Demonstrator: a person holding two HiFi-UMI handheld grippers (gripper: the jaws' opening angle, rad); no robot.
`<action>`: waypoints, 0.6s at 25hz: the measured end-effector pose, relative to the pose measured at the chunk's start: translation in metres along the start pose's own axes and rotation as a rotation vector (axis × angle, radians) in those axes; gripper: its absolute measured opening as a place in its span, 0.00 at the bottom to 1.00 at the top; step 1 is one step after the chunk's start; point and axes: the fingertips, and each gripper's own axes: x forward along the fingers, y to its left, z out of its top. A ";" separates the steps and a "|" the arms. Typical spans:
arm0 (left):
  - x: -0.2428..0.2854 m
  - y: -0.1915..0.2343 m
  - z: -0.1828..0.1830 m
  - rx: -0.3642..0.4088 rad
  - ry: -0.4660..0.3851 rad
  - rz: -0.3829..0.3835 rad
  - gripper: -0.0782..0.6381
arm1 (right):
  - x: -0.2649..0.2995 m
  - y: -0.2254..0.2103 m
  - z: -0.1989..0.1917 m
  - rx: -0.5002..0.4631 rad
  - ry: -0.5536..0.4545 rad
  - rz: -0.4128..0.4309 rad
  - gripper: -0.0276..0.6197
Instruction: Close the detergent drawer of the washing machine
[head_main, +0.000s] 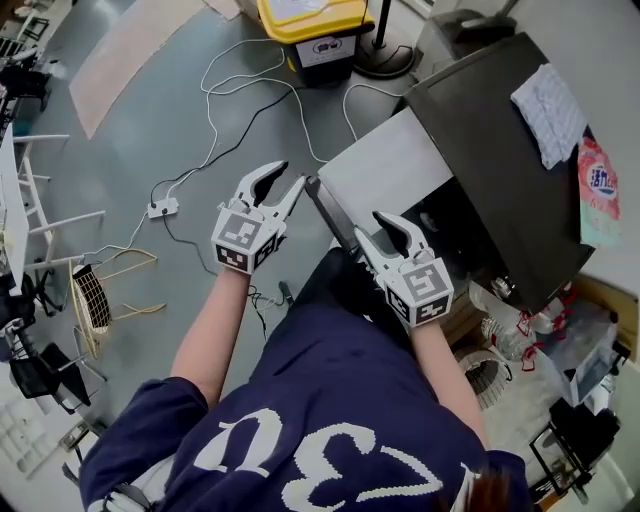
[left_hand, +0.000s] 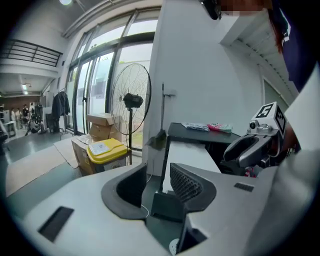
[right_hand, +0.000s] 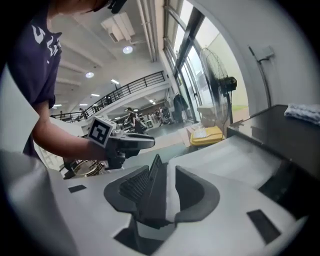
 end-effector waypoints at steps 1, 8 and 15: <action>0.001 0.003 -0.009 0.001 0.020 -0.013 0.31 | 0.007 0.005 -0.010 0.019 0.033 0.027 0.34; 0.001 0.010 -0.056 0.137 0.150 -0.167 0.37 | 0.037 0.029 -0.063 0.099 0.206 0.162 0.47; 0.015 -0.001 -0.070 0.232 0.210 -0.416 0.37 | 0.043 0.039 -0.080 0.015 0.282 0.142 0.36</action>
